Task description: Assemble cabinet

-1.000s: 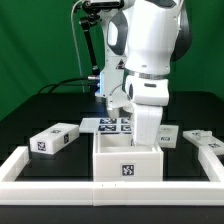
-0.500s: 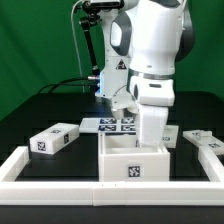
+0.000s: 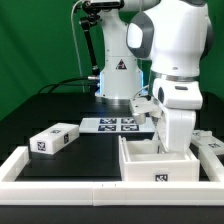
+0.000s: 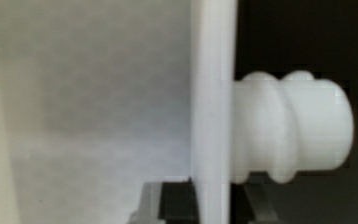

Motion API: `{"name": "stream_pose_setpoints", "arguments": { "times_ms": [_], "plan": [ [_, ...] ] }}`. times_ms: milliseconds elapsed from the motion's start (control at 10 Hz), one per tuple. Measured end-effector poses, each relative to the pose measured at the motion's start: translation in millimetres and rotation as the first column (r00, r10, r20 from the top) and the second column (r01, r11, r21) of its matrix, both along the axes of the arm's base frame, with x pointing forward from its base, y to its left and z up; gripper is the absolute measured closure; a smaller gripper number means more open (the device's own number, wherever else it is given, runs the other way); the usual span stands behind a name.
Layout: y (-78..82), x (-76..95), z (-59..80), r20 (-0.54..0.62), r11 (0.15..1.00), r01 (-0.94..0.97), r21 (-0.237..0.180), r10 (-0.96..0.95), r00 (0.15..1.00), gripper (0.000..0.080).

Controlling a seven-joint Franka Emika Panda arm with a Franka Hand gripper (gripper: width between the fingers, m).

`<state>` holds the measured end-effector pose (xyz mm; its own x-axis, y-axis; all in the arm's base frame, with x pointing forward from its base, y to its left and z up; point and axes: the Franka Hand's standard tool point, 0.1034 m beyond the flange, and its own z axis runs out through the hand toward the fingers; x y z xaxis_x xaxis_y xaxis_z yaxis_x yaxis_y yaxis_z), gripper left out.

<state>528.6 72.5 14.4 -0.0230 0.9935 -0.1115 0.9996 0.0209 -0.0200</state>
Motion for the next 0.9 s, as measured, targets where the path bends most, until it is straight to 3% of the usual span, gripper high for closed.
{"name": "stream_pose_setpoints", "arguments": {
  "times_ms": [500, 800, 900],
  "plan": [
    [29.1, 4.8, 0.0, 0.0, 0.999, 0.049, 0.005, -0.049, 0.999, 0.0764],
    [31.7, 3.6, -0.7, 0.005, 0.998, 0.061, 0.01, -0.062, 0.998, 0.0764],
    [31.5, 3.6, -0.7, 0.005, 0.998, 0.062, 0.01, -0.062, 0.998, 0.0662]
  ]
}}
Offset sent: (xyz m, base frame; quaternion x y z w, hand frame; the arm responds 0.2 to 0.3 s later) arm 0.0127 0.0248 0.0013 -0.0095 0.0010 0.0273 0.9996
